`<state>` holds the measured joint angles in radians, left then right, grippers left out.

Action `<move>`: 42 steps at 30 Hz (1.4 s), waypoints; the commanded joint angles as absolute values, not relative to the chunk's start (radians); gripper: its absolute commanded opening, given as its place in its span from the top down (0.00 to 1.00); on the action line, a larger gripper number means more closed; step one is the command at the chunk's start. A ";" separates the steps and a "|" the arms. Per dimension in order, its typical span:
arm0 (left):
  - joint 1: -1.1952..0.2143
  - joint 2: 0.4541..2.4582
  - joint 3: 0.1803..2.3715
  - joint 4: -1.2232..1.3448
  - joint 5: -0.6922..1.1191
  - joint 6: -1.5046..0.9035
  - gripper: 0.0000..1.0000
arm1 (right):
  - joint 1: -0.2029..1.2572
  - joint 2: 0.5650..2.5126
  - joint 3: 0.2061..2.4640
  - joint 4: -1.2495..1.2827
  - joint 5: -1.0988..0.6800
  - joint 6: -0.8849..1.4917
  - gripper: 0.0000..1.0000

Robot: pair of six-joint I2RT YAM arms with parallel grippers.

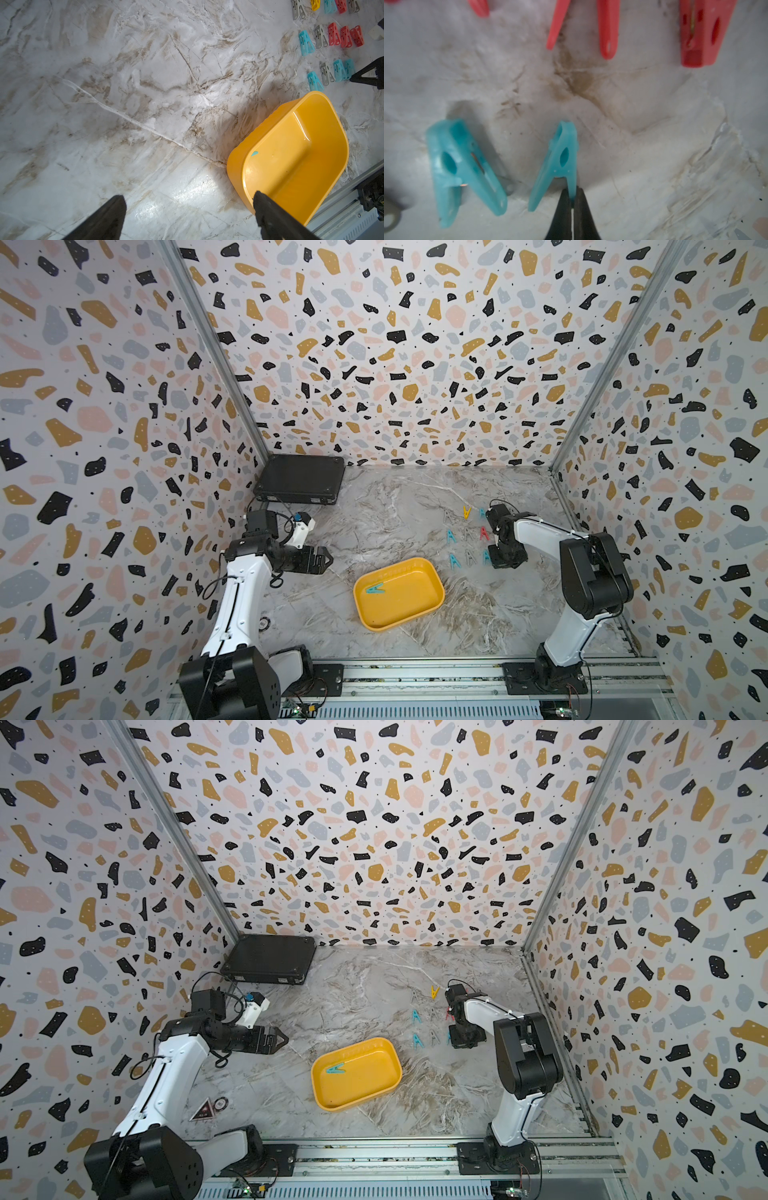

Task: Take the clothespins out of the storage box
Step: Place the clothespin at the center of the board, then pick up the clothespin from the storage box.

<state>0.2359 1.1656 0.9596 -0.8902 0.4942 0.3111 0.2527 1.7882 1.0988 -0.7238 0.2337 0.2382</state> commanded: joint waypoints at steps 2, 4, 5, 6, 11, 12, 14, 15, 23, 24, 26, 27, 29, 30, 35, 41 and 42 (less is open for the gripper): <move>0.242 1.170 0.956 -0.895 0.510 0.325 0.00 | 0.250 1.749 1.108 -0.757 0.248 0.250 0.86; 0.242 1.171 0.956 -0.895 0.511 0.325 0.00 | 0.250 1.727 1.109 -0.768 0.249 0.260 0.81; 0.242 1.172 0.956 -0.895 0.511 0.326 0.00 | 0.251 1.718 1.109 -0.772 0.243 0.261 0.78; 0.242 1.172 0.956 -0.896 0.511 0.324 0.00 | 0.252 1.707 1.107 -0.778 0.238 0.264 0.78; 0.241 1.177 0.957 -0.895 0.508 0.324 0.00 | 0.254 1.630 1.089 -0.805 0.215 0.273 0.67; 0.241 1.178 0.957 -0.895 0.505 0.325 0.00 | 0.255 1.611 1.085 -0.812 0.207 0.274 0.66; 0.241 1.179 0.957 -0.895 0.505 0.323 0.00 | 0.258 1.572 1.077 -0.825 0.192 0.277 0.63; 0.242 1.179 0.958 -0.896 0.504 0.323 0.00 | 0.258 1.549 1.074 -0.834 0.186 0.281 0.63; 0.242 1.181 0.959 -0.894 0.501 0.321 0.00 | 0.273 1.359 1.097 -0.913 0.107 0.299 0.59; 0.242 1.180 0.959 -0.894 0.501 0.321 0.00 | 0.277 1.331 1.101 -0.920 0.083 0.298 0.59; 0.242 1.179 0.960 -0.894 0.499 0.319 0.00 | 0.293 1.279 1.110 -0.929 0.025 0.297 0.59; 0.242 1.174 0.960 -0.892 0.492 0.316 0.00 | 0.307 1.253 1.112 -0.929 -0.006 0.298 0.59; 0.242 1.165 0.956 -0.878 0.468 0.304 0.00 | 0.349 1.216 1.113 -0.922 -0.058 0.304 0.59; 0.242 1.160 0.955 -0.872 0.453 0.299 0.00 | 0.378 1.203 1.116 -0.917 -0.077 0.312 0.59; 0.242 1.149 0.951 -0.865 0.427 0.290 0.00 | 0.539 1.196 1.134 -0.887 -0.096 0.347 0.59; 0.246 1.140 0.951 -0.855 0.393 0.272 0.00 | 0.727 1.240 1.156 -0.791 -0.121 0.386 0.60; 0.250 1.138 0.950 -0.855 0.389 0.271 0.00 | 0.757 1.250 1.158 -0.773 -0.123 0.388 0.60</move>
<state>0.2398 1.1595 0.9596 -0.8730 0.4091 0.2871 0.7006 1.2381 1.1103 -0.8257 -0.1040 0.3588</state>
